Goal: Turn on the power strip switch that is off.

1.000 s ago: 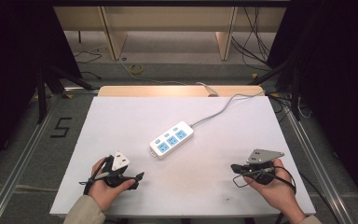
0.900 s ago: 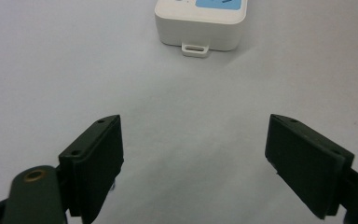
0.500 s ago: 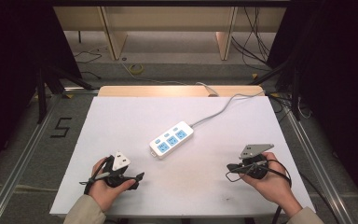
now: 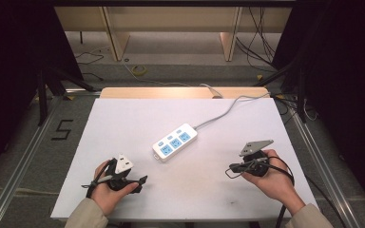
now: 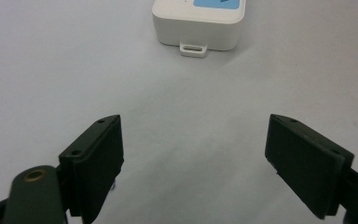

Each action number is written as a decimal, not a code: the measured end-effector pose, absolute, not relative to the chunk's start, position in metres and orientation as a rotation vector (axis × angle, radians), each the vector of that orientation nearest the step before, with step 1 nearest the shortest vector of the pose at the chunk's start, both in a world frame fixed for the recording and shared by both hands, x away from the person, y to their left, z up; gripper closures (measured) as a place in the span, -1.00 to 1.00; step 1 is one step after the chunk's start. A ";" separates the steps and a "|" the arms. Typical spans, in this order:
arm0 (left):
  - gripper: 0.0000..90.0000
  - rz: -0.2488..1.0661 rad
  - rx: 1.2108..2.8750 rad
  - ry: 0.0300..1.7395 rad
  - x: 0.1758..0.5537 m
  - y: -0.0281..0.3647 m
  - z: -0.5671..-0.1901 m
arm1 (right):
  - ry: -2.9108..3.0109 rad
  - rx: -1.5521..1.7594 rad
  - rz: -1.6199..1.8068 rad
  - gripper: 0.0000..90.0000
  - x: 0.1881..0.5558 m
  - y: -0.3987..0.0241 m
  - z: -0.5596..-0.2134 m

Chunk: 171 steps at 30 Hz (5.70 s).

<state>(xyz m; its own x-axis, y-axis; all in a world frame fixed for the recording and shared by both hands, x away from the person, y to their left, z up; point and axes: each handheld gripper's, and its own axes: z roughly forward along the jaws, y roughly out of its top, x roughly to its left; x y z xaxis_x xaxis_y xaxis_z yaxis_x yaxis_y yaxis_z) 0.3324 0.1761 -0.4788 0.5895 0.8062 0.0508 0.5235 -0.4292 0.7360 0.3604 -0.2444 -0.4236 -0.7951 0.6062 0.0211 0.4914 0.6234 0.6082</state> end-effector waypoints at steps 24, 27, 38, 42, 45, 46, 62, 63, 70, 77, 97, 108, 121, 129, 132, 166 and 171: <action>-0.58 0.525 2.129 1.043 0.332 0.175 -0.479 | 2.681 0.874 0.871 1.00 0.379 -0.224 -0.411; -0.58 0.528 2.126 1.040 0.332 0.175 -0.479 | 2.685 0.870 0.866 1.00 0.381 -0.221 -0.410; -0.58 0.527 2.124 1.038 0.332 0.174 -0.479 | 2.689 0.840 0.858 1.00 0.392 -0.208 -0.402; -0.58 0.527 2.124 1.038 0.331 0.173 -0.479 | 2.693 0.840 0.852 1.00 0.394 -0.203 -0.400; -0.58 0.530 2.122 1.036 0.331 0.173 -0.479 | 2.696 0.834 0.848 1.00 0.397 -0.199 -0.399; -0.58 0.530 2.123 1.036 0.331 0.173 -0.479 | 2.692 0.831 0.850 1.00 0.398 -0.197 -0.399; -0.58 0.531 2.129 1.029 0.330 0.173 -0.479 | 2.711 0.815 0.825 1.00 0.413 -0.179 -0.400; -0.58 0.532 2.126 1.029 0.330 0.173 -0.479 | 2.711 0.815 0.825 1.00 0.413 -0.178 -0.400; -0.58 0.529 2.127 1.028 0.330 0.172 -0.479 | 2.714 0.814 0.813 1.00 0.419 -0.172 -0.400; -0.58 0.530 2.127 1.027 0.330 0.172 -0.479 | 2.722 0.794 0.815 1.00 0.423 -0.162 -0.401; -0.58 0.532 2.134 1.021 0.329 0.172 -0.479 | 2.752 0.734 0.813 1.00 0.431 -0.131 -0.402; -0.58 0.535 2.135 1.017 0.329 0.171 -0.479 | 2.758 0.722 0.815 1.00 0.436 -0.116 -0.401; -0.58 0.535 2.136 1.011 0.329 0.171 -0.479 | 2.772 0.689 0.812 1.00 0.442 -0.098 -0.403; -0.58 0.536 2.134 1.011 0.329 0.171 -0.479 | 2.775 0.689 0.806 1.00 0.445 -0.088 -0.404; -0.58 0.537 2.134 1.010 0.329 0.171 -0.479 | 2.780 0.683 0.801 1.00 0.447 -0.085 -0.405; -0.57 0.539 2.133 1.009 0.328 0.170 -0.480 | 2.797 0.682 0.785 1.00 0.459 -0.059 -0.412; -0.57 0.537 2.139 1.006 0.328 0.170 -0.479 | 2.797 0.685 0.775 1.00 0.460 -0.055 -0.413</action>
